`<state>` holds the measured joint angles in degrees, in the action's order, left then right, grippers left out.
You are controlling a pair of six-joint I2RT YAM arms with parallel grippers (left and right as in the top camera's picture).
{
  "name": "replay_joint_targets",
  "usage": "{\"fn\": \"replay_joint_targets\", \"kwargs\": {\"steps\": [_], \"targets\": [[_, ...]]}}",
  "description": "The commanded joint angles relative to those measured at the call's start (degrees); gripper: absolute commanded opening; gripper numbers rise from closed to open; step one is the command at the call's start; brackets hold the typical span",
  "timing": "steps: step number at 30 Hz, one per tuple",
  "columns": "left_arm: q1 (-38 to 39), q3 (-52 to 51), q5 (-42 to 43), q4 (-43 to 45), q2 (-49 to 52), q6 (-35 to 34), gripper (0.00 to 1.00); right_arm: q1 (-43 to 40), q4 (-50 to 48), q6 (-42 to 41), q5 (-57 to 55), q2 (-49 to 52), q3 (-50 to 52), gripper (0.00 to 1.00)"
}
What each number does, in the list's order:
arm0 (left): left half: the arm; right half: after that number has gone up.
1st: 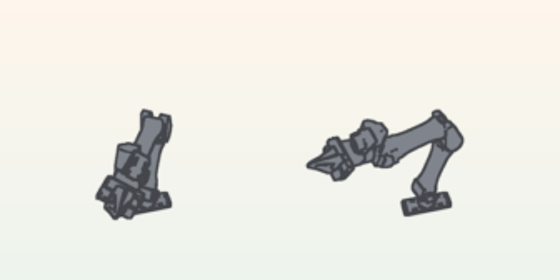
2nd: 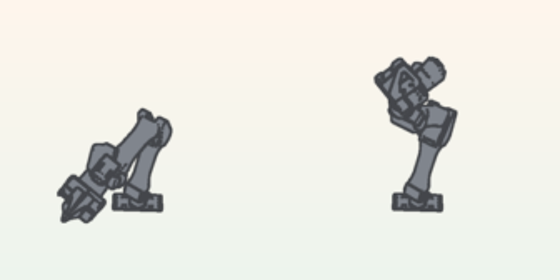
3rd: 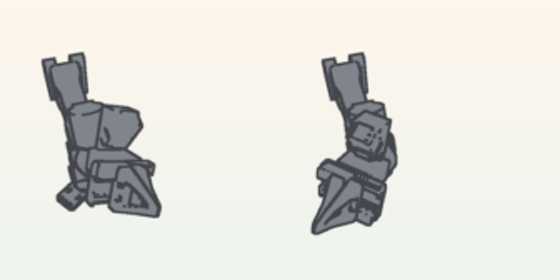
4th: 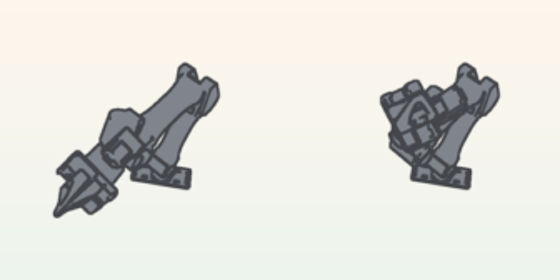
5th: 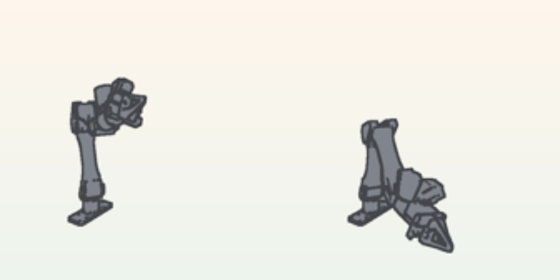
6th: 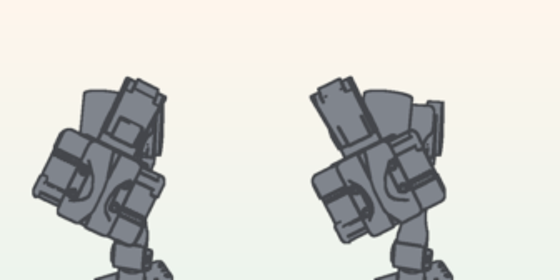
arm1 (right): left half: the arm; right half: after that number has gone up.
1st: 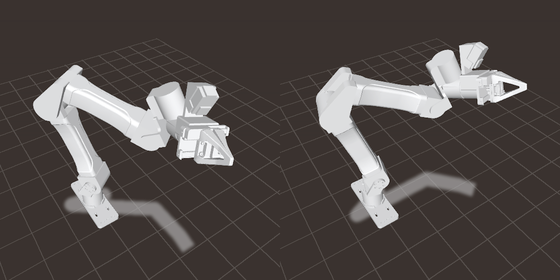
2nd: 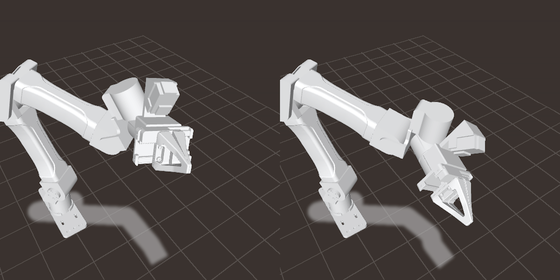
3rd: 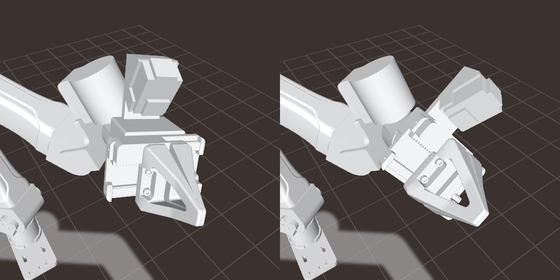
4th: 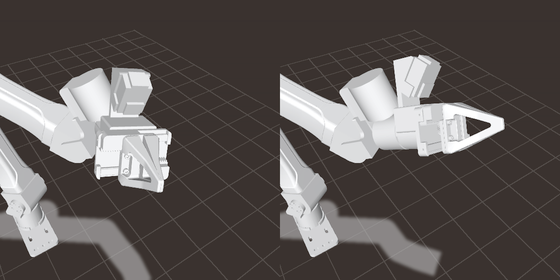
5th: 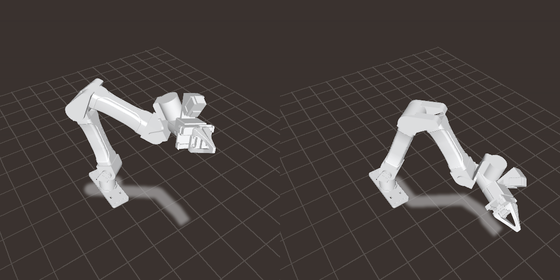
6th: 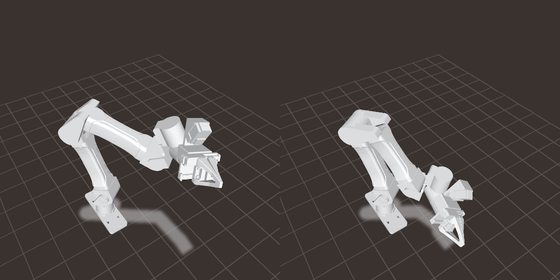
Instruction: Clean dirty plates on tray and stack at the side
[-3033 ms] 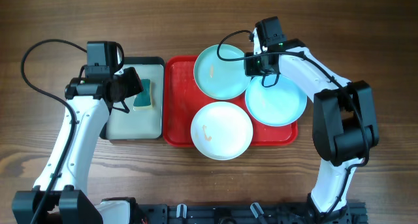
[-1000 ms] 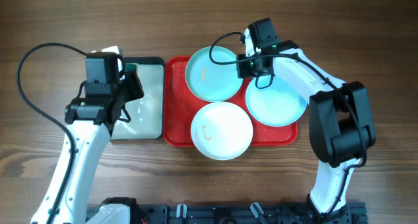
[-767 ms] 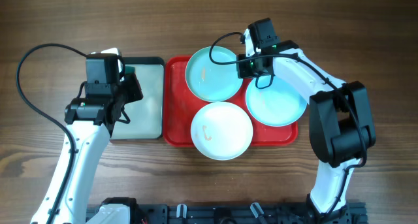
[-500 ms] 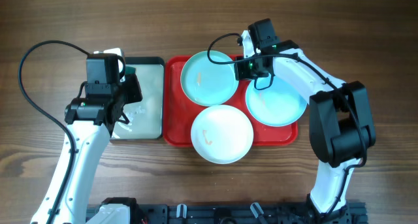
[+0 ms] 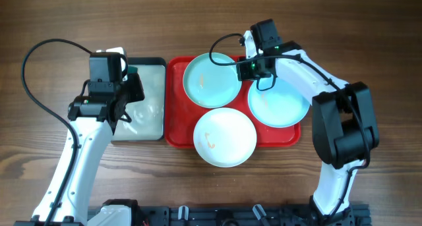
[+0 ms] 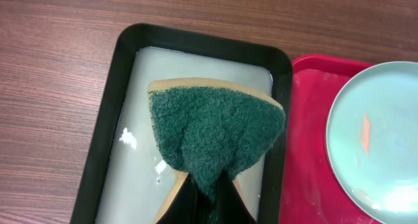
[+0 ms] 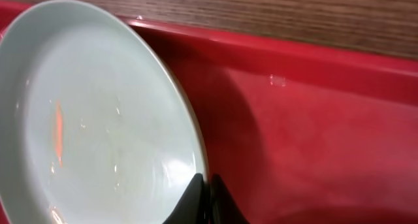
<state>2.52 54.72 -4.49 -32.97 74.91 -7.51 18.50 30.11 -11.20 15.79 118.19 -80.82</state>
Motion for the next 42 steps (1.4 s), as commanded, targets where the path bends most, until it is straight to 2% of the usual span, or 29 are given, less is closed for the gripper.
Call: {"fn": "replay_joint_targets", "kwargs": {"steps": [1, 7, 10, 11, 14, 17, 20, 22, 26, 31, 36, 39, 42], "targets": [[0.26, 0.37, -0.55, 1.73, 0.24, 1.44, 0.04, 0.28, -1.44, 0.74, -0.96, 0.87, 1.84, 0.04], [0.26, 0.37, -0.63, 4.11, 5.29, 9.53, 0.04, 0.31, -1.86, 0.74, -0.96, 0.87, 1.84, 0.04], [0.28, 0.37, -0.55, 7.32, 9.81, 10.29, 0.04, 0.31, -2.08, 0.72, -0.94, 0.87, 1.84, 0.04], [0.33, 0.37, -1.64, 8.61, 10.21, 10.32, 0.04, 0.31, -2.08, 0.72, -0.92, 0.87, 1.84, 0.04], [0.33, 1.57, -14.45, 14.43, 9.11, 11.08, 0.04, 0.31, -2.43, 0.72, -0.76, 0.87, 1.84, 0.04], [0.48, 4.70, -10.45, 13.57, 8.44, 11.78, 0.04, 0.31, -2.51, 0.72, -0.76, 0.87, 1.84, 0.04], [1.11, 4.76, -0.87, 11.69, 8.81, 8.50, 0.04, 0.31, -2.58, 0.72, -0.74, 0.87, 1.84, 0.04], [1.36, 4.76, 10.93, 12.24, 9.31, 6.10, 0.04, 0.31, -2.75, 0.68, -0.33, 0.87, 1.84, 0.04], [2.16, 4.74, 20.79, 16.37, 9.66, -1.73, 0.04, 0.31, -3.67, 0.70, 6.56, 0.87, 1.84, 0.04], [7.85, 4.76, 20.06, 18.71, 12.72, -3.52, 0.04, 0.35, -3.74, 0.68, 8.24, 0.87, 1.84, 0.04], [13.92, 4.76, 16.74, 22.08, 20.94, -7.41, 0.04, 1.70, -3.76, 0.66, 5.46, 0.87, 2.21, 0.04], [16.09, 4.76, 11.26, 23.19, 23.61, -13.16, 0.04, 2.80, -3.80, 0.55, 2.82, 0.87, 2.47, 0.04], [17.77, 4.76, 8.20, 22.82, 24.61, -14.08, 0.04, 3.45, -3.74, 0.50, 1.01, 0.87, 2.47, 0.04]]}}
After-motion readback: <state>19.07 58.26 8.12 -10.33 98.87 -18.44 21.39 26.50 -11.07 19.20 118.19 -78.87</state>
